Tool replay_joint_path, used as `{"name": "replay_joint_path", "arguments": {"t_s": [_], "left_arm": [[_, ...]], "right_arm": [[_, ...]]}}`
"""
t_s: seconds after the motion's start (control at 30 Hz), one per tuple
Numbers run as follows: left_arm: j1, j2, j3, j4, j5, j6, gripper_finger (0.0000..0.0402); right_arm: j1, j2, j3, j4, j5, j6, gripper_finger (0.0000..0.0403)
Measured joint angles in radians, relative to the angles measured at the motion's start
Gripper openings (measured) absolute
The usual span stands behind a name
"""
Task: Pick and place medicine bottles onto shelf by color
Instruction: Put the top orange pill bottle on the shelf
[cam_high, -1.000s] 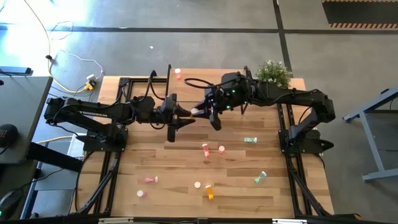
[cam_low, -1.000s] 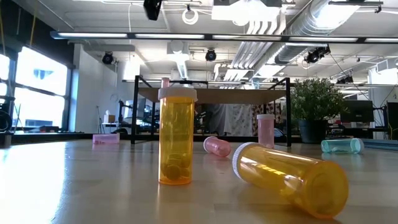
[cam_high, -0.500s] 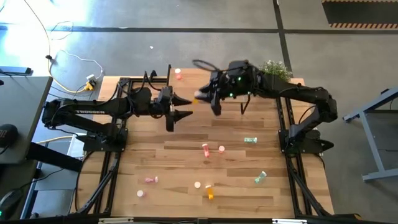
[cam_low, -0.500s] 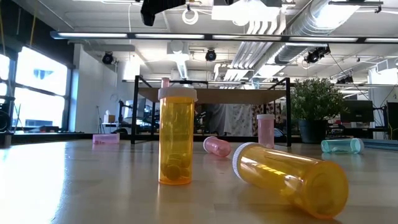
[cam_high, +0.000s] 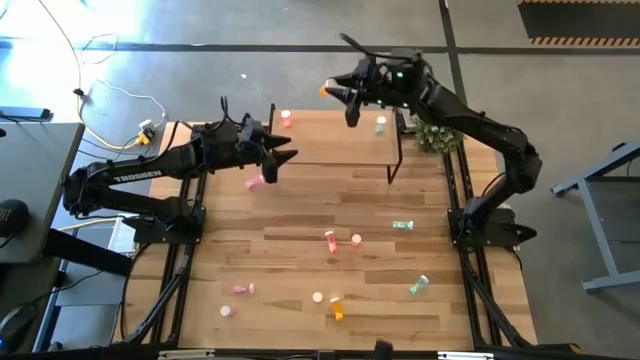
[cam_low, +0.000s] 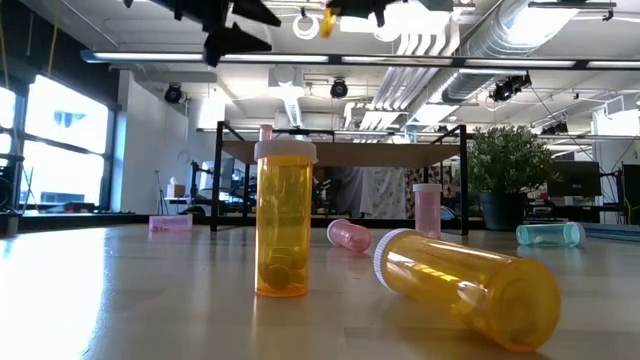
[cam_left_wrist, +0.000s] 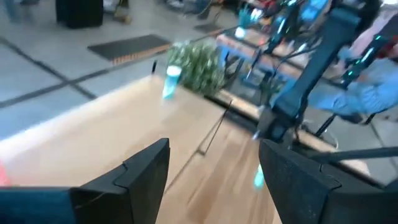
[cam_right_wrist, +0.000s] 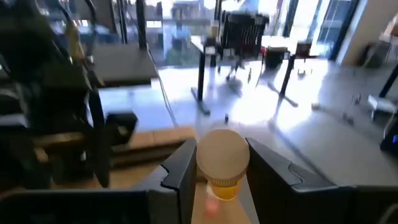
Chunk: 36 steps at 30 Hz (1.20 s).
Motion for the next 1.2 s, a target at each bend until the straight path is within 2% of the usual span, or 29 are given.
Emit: {"name": "replay_joint_path", "arguments": {"t_s": [0.13, 0.27, 0.43, 0.6, 0.9, 1.2], "left_arm": [[0.006, 0.0, 0.0, -0.104, -0.003, -0.015, 0.0239], [0.006, 0.0, 0.0, -0.168, -0.006, -0.015, 0.0239], [0.006, 0.0, 0.0, -0.177, -0.007, -0.015, 0.0239], [0.006, 0.0, 0.0, -0.18, -0.006, -0.015, 0.0239], [0.006, 0.0, 0.0, -0.205, -0.007, -0.016, 0.0239], [0.005, 0.0, 0.0, -0.205, -0.006, -0.016, 0.0239]], "right_arm": [[-0.044, 0.042, 0.0, -0.129, 0.002, -0.004, 0.0108], [-0.068, 0.058, -0.003, -0.254, 0.047, 0.012, 0.0108], [-0.075, 0.064, -0.004, -0.199, 0.02, 0.007, 0.0108], [-0.063, 0.14, -0.004, -0.125, -0.078, 0.008, 0.0108], [-0.042, 0.263, -0.004, -0.102, -0.082, -0.036, 0.0108], [-0.036, 0.328, -0.004, -0.047, -0.083, -0.089, 0.0108]]}}
